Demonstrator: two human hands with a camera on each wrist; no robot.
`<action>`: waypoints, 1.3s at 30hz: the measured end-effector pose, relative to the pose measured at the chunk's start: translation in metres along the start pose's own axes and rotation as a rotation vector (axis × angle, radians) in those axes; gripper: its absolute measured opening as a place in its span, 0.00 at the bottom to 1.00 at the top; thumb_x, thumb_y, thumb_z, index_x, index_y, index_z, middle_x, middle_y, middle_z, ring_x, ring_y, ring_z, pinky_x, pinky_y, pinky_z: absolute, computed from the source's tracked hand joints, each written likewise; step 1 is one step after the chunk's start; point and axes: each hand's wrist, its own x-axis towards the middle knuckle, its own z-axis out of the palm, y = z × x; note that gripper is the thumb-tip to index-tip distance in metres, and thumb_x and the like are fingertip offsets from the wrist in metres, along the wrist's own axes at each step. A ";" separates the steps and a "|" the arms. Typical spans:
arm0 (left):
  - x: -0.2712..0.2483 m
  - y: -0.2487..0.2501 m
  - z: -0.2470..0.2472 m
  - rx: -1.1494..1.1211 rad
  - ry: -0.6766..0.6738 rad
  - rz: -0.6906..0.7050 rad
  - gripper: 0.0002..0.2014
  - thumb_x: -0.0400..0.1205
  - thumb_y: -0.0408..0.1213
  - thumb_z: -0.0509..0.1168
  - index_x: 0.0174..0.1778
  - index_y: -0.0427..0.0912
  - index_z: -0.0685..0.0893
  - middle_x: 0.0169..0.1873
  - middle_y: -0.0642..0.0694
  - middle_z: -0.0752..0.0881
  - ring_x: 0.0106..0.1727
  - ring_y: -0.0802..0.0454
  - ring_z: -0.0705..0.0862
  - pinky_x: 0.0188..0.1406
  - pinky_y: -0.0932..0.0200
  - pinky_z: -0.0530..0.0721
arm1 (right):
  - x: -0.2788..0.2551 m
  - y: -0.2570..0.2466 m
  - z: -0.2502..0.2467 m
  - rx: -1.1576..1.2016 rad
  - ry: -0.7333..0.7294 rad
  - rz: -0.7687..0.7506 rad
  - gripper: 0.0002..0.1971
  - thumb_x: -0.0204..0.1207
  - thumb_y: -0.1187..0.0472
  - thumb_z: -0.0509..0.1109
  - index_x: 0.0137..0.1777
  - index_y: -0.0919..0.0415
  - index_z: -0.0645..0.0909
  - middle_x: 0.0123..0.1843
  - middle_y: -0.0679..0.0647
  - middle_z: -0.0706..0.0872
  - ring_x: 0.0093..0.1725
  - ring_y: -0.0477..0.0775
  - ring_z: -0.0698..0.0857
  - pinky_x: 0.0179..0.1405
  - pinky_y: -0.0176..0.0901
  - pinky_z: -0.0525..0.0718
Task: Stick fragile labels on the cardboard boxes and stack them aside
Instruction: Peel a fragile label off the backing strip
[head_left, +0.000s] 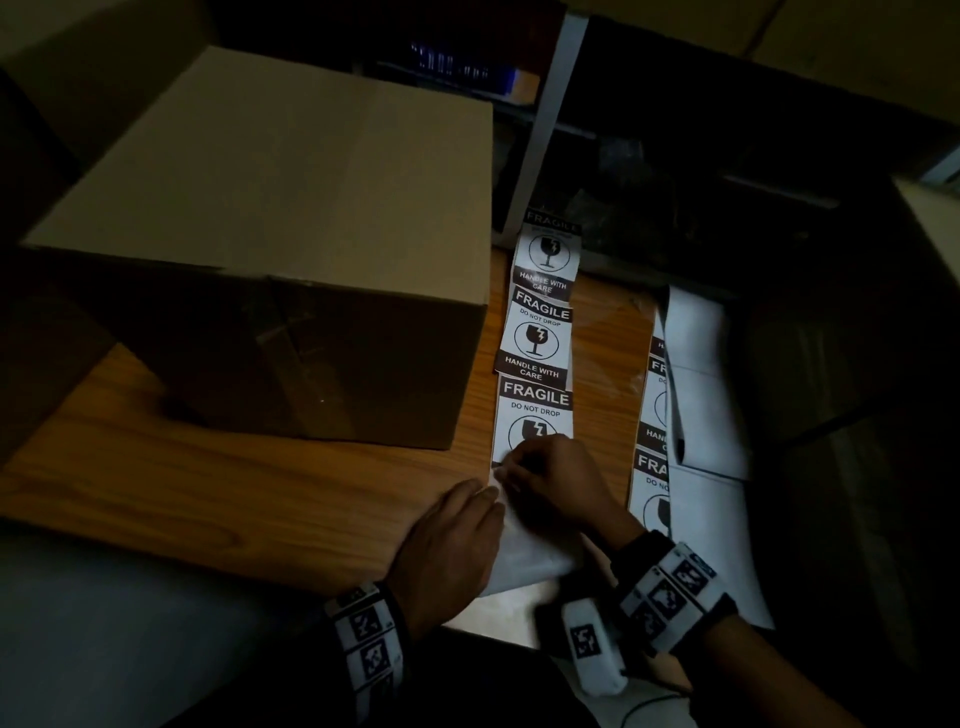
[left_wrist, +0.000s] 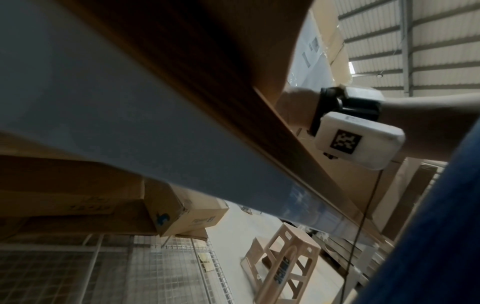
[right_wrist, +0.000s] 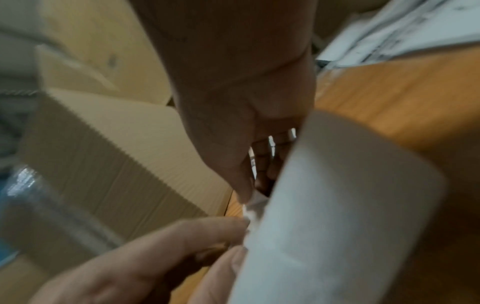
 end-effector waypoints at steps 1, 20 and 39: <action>0.001 0.001 -0.002 -0.001 0.002 0.003 0.15 0.82 0.36 0.64 0.61 0.34 0.84 0.60 0.39 0.85 0.62 0.42 0.81 0.66 0.47 0.79 | 0.000 0.002 0.000 0.013 0.007 0.017 0.06 0.76 0.52 0.74 0.43 0.51 0.91 0.41 0.47 0.92 0.40 0.44 0.89 0.46 0.52 0.87; 0.007 0.005 -0.004 0.020 0.024 -0.076 0.17 0.78 0.41 0.64 0.57 0.36 0.89 0.61 0.40 0.87 0.67 0.45 0.78 0.71 0.52 0.71 | 0.005 0.001 -0.003 0.168 0.058 0.213 0.06 0.70 0.64 0.75 0.34 0.56 0.91 0.36 0.45 0.92 0.47 0.41 0.88 0.51 0.41 0.83; 0.008 0.005 -0.005 -0.029 -0.011 -0.071 0.18 0.80 0.40 0.59 0.59 0.37 0.87 0.62 0.41 0.86 0.66 0.43 0.81 0.65 0.48 0.82 | -0.007 0.005 -0.053 0.716 -0.296 0.211 0.13 0.70 0.65 0.80 0.53 0.69 0.89 0.52 0.67 0.91 0.51 0.62 0.91 0.57 0.50 0.88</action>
